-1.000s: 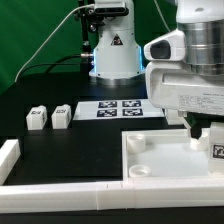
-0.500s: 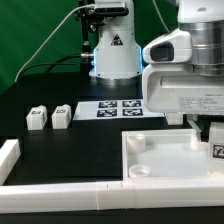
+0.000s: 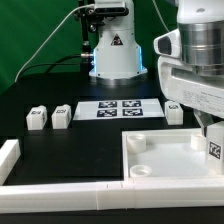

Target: Assemble one leg

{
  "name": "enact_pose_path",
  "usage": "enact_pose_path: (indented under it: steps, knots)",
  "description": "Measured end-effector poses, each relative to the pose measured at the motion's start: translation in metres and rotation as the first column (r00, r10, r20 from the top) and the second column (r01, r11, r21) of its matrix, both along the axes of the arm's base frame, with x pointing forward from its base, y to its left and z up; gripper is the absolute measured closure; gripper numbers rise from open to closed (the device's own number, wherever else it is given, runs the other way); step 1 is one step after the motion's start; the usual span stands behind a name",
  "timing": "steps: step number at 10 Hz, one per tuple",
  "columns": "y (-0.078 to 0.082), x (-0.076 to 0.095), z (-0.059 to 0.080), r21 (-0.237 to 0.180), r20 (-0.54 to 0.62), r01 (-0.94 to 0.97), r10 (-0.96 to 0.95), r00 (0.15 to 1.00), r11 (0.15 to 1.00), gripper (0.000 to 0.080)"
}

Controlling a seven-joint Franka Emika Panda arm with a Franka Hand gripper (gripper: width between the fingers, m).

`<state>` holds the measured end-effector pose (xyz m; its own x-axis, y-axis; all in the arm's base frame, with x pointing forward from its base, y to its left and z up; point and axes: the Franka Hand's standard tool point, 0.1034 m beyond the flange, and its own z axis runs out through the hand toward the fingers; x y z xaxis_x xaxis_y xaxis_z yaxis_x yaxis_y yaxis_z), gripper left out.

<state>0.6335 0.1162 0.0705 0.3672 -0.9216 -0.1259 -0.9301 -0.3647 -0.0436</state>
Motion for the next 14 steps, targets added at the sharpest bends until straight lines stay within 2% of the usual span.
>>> enact_pose_path:
  steps: [2,4,6,8,9,10,11,12,14]
  knots:
    - [0.0000,0.0008,-0.0002,0.007,-0.044,0.303,-0.303,0.952,0.953,0.0504]
    - [0.0021,0.0010,0.0005,0.003,-0.072,0.557,-0.555,0.828,0.830,0.0504]
    - [0.0020,0.0017,0.0011,-0.009,-0.091,0.684,-0.682,0.726,0.729,0.0504]
    - [0.0010,0.0020,0.0018,-0.019,-0.084,0.706,-0.704,0.705,0.708,0.0504]
    - [0.0033,0.0009,0.0009,-0.017,-0.094,0.723,-0.721,0.686,0.690,0.0423]
    - [0.0052,0.0003,0.0002,-0.011,-0.090,0.686,-0.684,0.724,0.728,0.0290]
    - [0.0053,0.0003,0.0002,-0.011,-0.091,0.687,-0.685,0.723,0.727,0.0290]
    - [0.0054,0.0003,0.0001,-0.011,-0.091,0.687,-0.684,0.723,0.727,0.0179]
    - [0.0080,-0.0005,0.0012,-0.007,-0.088,0.683,-0.681,0.727,0.730,0.0159]
